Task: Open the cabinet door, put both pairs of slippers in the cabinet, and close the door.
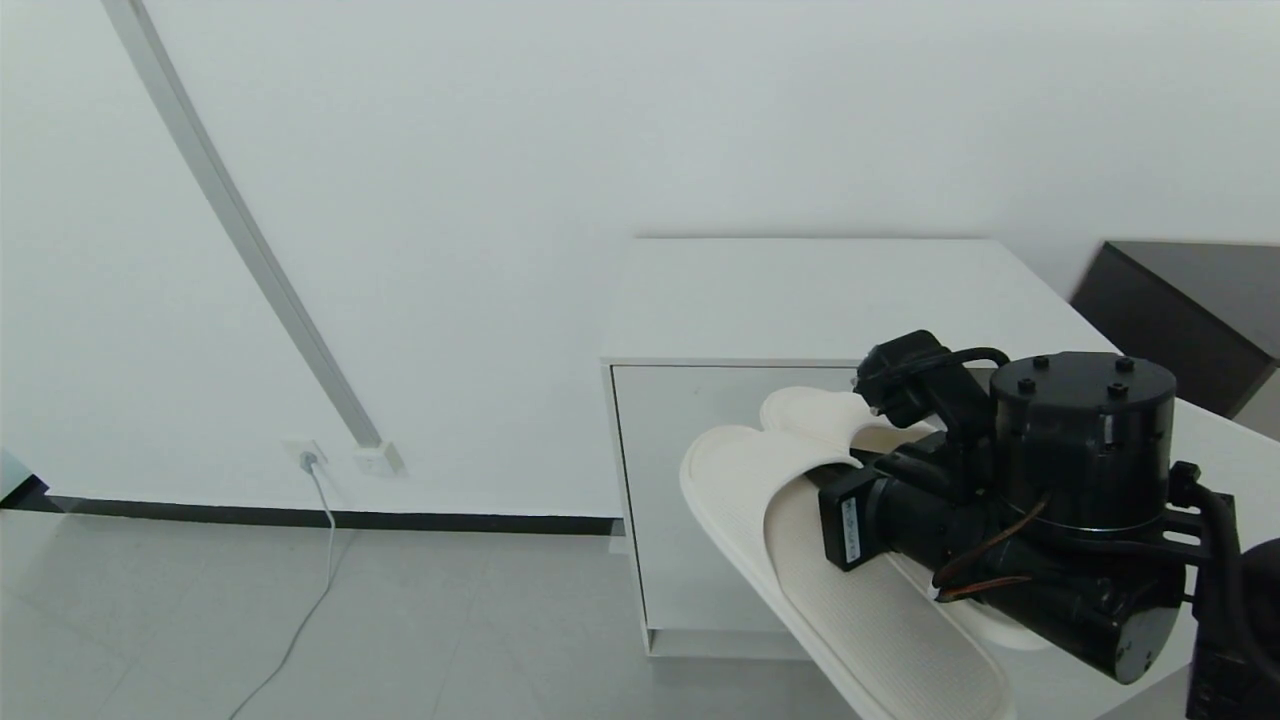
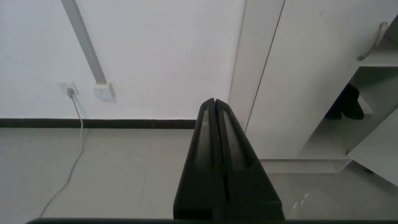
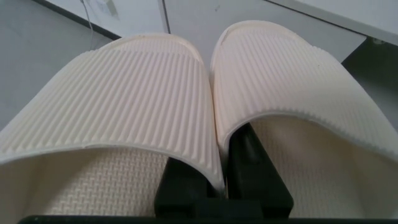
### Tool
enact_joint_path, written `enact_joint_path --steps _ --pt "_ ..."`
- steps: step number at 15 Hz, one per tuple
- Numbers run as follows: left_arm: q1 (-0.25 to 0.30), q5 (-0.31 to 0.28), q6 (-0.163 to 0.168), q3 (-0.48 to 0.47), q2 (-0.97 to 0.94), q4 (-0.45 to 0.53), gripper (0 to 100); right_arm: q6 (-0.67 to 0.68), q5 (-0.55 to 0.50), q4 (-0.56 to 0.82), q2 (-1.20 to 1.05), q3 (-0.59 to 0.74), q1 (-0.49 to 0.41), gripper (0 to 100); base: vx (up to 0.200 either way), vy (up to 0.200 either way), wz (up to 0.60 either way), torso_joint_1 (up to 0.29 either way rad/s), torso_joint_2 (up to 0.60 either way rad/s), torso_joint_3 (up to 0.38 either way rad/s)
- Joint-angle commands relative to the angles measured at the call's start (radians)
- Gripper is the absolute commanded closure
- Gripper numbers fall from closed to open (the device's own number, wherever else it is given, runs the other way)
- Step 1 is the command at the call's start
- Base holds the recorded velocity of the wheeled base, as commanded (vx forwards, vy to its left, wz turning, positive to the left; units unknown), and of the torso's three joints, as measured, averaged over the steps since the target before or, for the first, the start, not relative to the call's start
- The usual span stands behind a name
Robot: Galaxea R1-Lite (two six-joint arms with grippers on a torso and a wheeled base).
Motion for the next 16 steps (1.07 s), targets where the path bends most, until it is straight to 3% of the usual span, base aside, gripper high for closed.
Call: enact_joint_path --steps 1,4,16 --pt "0.0 0.0 0.0 0.0 0.001 0.0 100 0.0 -0.001 0.0 0.007 -0.001 0.0 100 0.0 0.0 0.0 0.0 0.0 0.0" --pt "0.0 0.0 0.001 0.0 0.0 0.0 100 0.001 0.002 0.0 0.007 0.0 0.0 100 0.0 0.0 0.0 0.0 0.0 0.0" --pt "0.0 0.002 0.001 0.0 0.001 0.0 100 0.006 0.009 -0.002 0.007 0.002 0.0 100 0.0 -0.2 0.0 0.003 0.0 0.002"
